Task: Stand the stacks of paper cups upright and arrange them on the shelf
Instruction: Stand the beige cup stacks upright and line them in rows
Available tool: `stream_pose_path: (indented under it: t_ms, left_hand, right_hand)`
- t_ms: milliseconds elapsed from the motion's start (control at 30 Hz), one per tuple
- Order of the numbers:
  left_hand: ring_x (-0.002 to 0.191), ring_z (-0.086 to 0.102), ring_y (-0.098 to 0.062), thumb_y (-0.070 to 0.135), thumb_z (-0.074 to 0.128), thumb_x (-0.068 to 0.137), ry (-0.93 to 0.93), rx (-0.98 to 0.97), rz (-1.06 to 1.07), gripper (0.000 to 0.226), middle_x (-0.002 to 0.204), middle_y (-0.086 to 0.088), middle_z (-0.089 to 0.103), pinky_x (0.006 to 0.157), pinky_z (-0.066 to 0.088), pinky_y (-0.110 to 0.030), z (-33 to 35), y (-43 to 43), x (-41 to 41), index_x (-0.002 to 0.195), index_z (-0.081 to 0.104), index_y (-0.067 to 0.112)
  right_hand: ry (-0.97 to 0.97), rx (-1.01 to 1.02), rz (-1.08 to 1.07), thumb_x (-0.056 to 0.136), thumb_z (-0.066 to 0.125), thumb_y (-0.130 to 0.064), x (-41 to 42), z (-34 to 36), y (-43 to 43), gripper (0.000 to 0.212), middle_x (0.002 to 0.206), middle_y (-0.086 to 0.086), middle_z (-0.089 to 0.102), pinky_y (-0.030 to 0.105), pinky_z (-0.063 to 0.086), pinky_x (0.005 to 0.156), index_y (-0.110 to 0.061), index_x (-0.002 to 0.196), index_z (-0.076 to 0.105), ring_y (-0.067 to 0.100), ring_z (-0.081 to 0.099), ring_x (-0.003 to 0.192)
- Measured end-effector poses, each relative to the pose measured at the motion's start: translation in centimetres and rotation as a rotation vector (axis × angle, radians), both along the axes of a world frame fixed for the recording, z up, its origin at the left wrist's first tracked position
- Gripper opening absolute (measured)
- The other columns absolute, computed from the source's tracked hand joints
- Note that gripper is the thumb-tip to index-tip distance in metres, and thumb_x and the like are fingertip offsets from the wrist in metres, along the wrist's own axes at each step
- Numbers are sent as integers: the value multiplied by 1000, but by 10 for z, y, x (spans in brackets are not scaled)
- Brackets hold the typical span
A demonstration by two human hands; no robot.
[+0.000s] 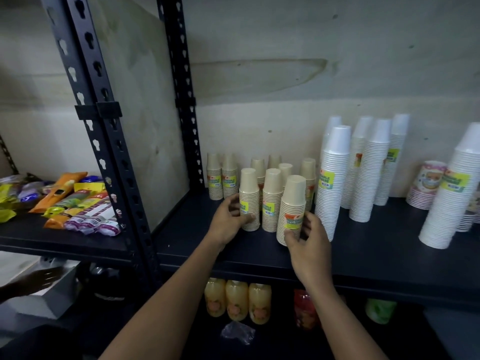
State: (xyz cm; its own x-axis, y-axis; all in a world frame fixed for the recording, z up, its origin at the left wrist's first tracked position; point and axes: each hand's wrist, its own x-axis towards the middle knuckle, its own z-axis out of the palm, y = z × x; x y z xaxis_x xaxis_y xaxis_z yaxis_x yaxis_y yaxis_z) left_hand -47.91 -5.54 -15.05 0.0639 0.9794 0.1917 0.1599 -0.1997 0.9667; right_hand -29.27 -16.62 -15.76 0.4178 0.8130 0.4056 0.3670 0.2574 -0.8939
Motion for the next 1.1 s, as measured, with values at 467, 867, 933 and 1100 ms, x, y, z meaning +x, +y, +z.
stream_pose_path:
  t_ms: [467, 867, 933, 1100]
  left_hand:
    - [112, 61, -11, 22, 84, 82, 43, 164, 344, 65, 122, 6, 65, 91, 51, -31, 18, 15, -80, 140, 53, 20]
    - [99, 65, -14, 24, 90, 74, 55, 165, 435, 65, 121, 1, 66, 85, 55, -34, 2, 82, -79, 128, 56, 19]
    - [99, 64, -13, 24, 90, 73, 48, 167, 431, 66, 120, 3, 65, 80, 52, -27, -4, 83, -78, 129, 56, 18]
    - [100, 63, -9, 22, 91, 72, 36, 154, 382, 72, 123, 3, 64, 78, 50, -21, -6, 83, -79, 134, 53, 19]
  right_hand:
    - [-42, 10, 234, 93, 69, -18, -102, 25, 47, 52, 128, -4, 61, 34, 54, 96, -20, 138, 43, 12, 62, 114]
    - [-136, -72, 57, 90, 71, -14, -145, 11, 159, 47, 129, 7, 51, 38, 49, 95, -13, 127, 42, 24, 55, 116]
    - [-164, -70, 37, 91, 70, -14, -147, 7, 167, 47, 129, 10, 50, 40, 49, 96, -11, 128, 42, 26, 54, 117]
    - [-175, -68, 32, 90, 74, -19, -151, 0, 178, 49, 128, 13, 50, 37, 48, 91, -9, 125, 42, 27, 54, 114]
